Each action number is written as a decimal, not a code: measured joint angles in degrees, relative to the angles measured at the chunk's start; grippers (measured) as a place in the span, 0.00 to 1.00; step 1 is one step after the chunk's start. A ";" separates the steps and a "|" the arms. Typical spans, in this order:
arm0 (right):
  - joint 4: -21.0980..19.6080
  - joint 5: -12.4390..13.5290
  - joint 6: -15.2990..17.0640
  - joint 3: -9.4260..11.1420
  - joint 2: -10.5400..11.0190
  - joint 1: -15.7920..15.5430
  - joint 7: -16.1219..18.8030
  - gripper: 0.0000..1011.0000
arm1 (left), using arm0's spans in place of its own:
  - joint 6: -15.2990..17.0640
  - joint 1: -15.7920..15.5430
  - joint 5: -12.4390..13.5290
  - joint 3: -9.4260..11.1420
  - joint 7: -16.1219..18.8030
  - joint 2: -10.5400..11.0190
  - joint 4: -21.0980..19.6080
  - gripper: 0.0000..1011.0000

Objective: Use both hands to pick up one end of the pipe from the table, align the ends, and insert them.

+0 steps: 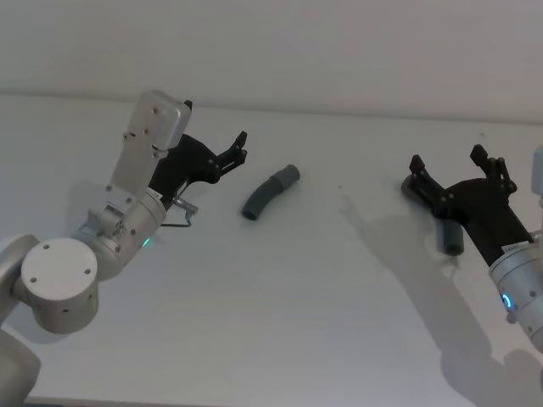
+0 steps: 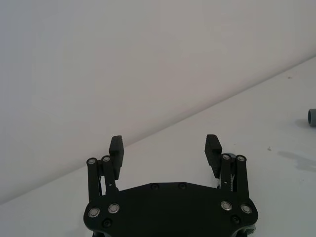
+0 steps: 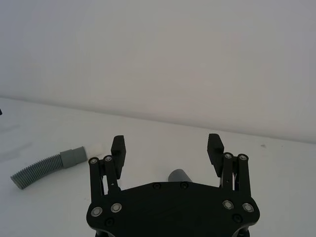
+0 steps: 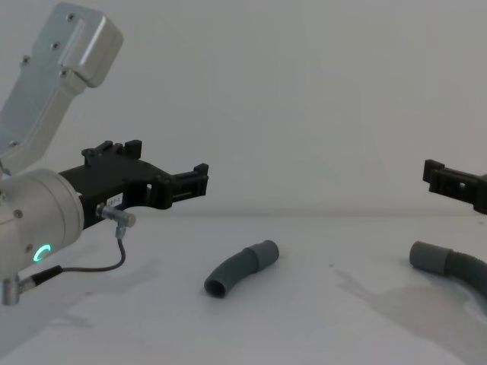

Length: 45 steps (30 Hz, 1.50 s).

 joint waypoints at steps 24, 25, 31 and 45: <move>0.00 0.00 0.00 0.00 0.00 0.00 0.00 0.99 | 0.00 0.00 0.00 0.00 0.00 0.00 0.00 0.99; 0.00 0.00 0.00 0.00 0.00 0.00 0.00 0.99 | 0.00 0.00 0.00 0.00 0.00 0.01 0.00 0.99; 0.00 0.00 0.00 0.00 0.00 0.00 0.00 0.99 | 0.00 0.00 0.00 0.00 0.00 0.00 0.00 0.99; 0.00 0.00 0.00 0.00 0.00 0.00 0.00 0.99 | 0.00 0.00 0.00 0.00 0.00 0.00 -0.01 0.99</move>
